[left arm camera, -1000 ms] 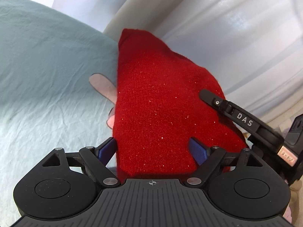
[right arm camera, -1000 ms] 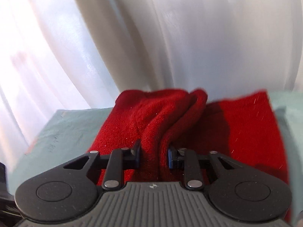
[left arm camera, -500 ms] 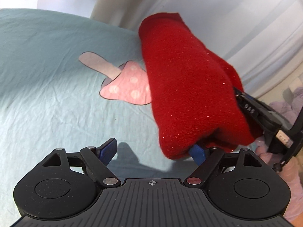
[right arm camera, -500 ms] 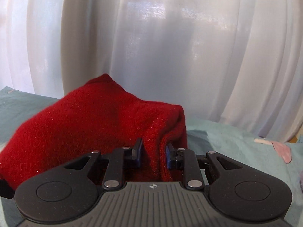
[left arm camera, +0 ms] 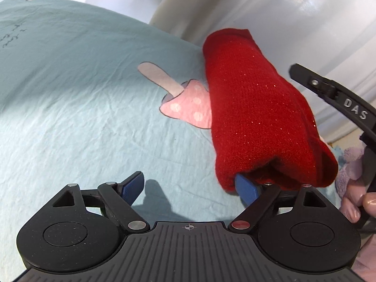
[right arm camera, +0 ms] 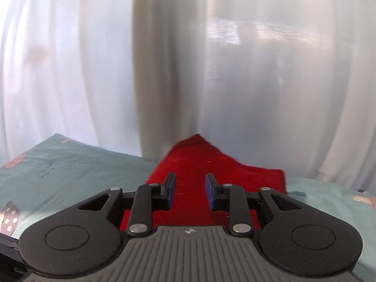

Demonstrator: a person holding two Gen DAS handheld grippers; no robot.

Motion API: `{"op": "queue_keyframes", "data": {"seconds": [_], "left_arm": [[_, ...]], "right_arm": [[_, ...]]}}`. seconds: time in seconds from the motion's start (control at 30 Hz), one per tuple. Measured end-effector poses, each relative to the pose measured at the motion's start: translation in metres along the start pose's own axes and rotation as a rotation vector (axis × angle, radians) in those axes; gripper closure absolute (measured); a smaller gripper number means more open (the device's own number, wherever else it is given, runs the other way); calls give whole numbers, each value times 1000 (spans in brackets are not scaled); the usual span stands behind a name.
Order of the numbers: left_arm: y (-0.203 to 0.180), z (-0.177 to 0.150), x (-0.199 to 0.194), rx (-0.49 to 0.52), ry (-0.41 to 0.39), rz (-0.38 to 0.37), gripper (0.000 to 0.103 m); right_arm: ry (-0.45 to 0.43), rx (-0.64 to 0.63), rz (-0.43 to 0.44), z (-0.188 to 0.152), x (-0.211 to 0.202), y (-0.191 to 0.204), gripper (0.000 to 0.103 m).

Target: Fold small clothes

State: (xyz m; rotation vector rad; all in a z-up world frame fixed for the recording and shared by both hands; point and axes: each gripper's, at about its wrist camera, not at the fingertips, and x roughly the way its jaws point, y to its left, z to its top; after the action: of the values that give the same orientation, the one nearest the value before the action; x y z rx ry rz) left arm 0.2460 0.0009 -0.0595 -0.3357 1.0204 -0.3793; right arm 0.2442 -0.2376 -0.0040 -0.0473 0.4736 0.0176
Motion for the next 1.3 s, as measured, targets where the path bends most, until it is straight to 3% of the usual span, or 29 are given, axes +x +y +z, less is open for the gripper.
{"op": "queue_keyframes", "data": {"seconds": [0.07,0.13,0.2,0.33,0.43,0.6,0.73,0.8,0.9,1.13,1.3], "left_arm": [[1,-1,-5,0,-18,36,14],[3,0,-12,20,-48,81,14],[8,2,-20,24,-80,109,13],[17,6,-29,-21,-103,106,12],[16,9,-25,-42,-101,93,12],[-1,12,-17,-32,-86,43,12],[-22,17,-18,35,-98,39,10],[-34,21,-16,63,-102,31,10],[-52,25,-9,100,-103,1,10],[-77,35,7,125,-90,-23,9],[-74,27,34,171,-1,13,5]], "right_arm": [[13,-108,17,0,13,30,77],[33,-179,-42,-7,29,45,77],[52,-201,-112,-23,44,37,77],[59,-107,-206,-48,45,-8,77],[43,22,-116,-55,40,-41,76],[26,-47,-94,-48,25,-24,73],[-63,138,-40,-51,-20,-37,62],[-37,188,-56,-63,-30,-45,62],[63,173,-67,-87,-22,-52,64],[48,128,-36,-90,-20,-53,63],[30,131,-33,-97,-22,-52,62]]}}
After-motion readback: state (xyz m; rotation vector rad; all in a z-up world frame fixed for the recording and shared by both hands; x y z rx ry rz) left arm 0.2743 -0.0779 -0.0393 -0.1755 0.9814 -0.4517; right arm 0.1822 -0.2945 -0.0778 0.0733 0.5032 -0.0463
